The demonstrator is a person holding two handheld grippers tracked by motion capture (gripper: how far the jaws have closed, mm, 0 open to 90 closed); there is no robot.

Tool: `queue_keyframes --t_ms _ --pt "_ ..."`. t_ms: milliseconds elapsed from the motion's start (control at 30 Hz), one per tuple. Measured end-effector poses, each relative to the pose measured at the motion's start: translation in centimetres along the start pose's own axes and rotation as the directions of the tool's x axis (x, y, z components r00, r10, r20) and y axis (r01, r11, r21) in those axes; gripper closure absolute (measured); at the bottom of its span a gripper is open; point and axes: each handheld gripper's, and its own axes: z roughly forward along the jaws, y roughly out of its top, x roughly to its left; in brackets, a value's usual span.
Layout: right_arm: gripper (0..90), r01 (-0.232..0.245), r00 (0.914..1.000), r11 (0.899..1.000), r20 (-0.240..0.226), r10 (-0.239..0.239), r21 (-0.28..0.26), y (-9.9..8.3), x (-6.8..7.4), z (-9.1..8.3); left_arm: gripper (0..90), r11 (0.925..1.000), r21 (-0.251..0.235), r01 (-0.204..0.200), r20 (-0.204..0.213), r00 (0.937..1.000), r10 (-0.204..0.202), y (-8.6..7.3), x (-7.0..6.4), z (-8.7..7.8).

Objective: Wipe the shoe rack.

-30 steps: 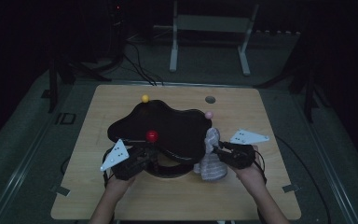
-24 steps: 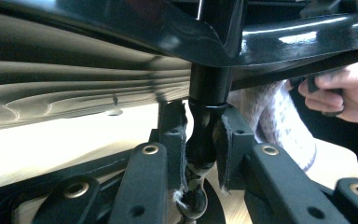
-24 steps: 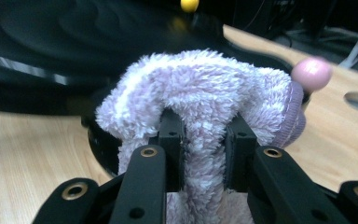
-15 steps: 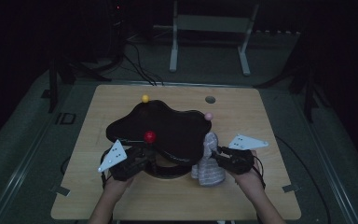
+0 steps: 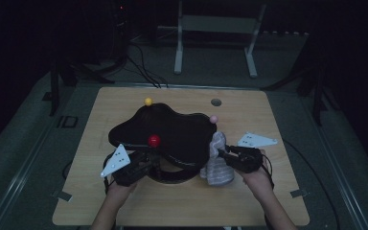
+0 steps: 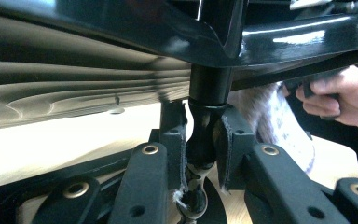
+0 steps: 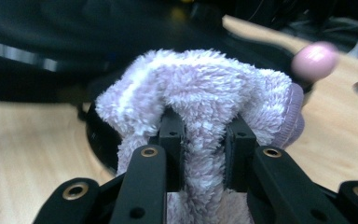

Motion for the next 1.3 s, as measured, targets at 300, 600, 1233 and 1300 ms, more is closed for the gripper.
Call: queue_keyframes --t_ms 300,600,1233,1300 --pt "74.3 -0.011 0.9999 0.999 -0.006 0.011 0.036 -0.5 -0.1 1.4 75.5 1.0000 0.002 0.001 -0.006 1.0000 -0.001 0.0 0.1 -0.1" --pt "74.1 -0.012 0.9995 1.000 0.030 0.012 0.001 0.8 -1.2 1.1 75.5 1.0000 0.000 0.002 0.008 1.0000 -0.002 0.0 0.1 0.1" --pt "74.1 -0.024 0.9968 1.000 0.077 0.024 0.001 2.3 -3.7 2.1 75.5 1.0000 -0.002 0.005 0.024 0.9997 -0.005 -0.1 0.2 0.1" --pt "74.2 -0.028 0.9967 0.999 0.076 0.026 0.022 2.0 -3.8 3.1 75.5 1.0000 0.000 0.004 0.025 0.9997 -0.004 0.0 0.2 0.1"
